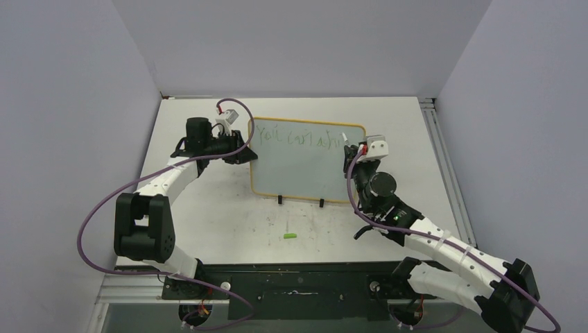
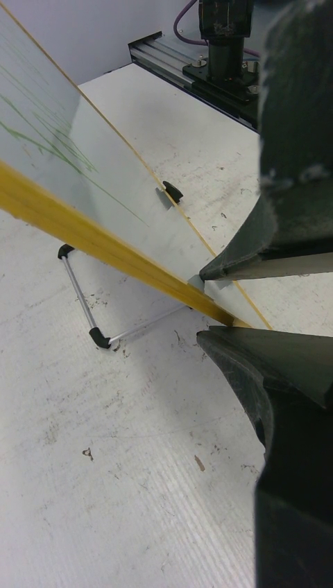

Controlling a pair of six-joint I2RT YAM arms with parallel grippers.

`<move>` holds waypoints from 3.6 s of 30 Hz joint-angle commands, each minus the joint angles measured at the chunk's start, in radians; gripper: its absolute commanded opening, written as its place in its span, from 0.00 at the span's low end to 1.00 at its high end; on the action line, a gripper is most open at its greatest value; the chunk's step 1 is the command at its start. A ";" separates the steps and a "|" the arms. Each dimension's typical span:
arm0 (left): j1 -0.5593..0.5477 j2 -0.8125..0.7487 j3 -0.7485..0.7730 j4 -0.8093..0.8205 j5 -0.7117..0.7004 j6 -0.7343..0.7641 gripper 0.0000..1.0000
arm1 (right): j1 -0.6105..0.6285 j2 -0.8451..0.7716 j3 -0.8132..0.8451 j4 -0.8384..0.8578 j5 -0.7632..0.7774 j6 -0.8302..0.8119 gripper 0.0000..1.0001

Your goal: Write a sentence on the whiteboard

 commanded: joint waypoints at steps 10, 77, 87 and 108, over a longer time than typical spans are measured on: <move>-0.015 -0.032 0.042 0.002 -0.001 0.016 0.28 | -0.007 -0.018 -0.038 -0.021 0.005 0.040 0.05; -0.016 -0.030 0.043 -0.003 -0.002 0.021 0.28 | -0.015 0.080 0.020 0.033 0.014 -0.033 0.05; -0.016 -0.032 0.043 -0.003 -0.002 0.021 0.28 | -0.013 0.043 -0.030 -0.030 0.023 0.021 0.05; -0.016 -0.031 0.042 -0.003 -0.003 0.019 0.28 | -0.013 0.012 -0.051 -0.079 0.082 0.047 0.05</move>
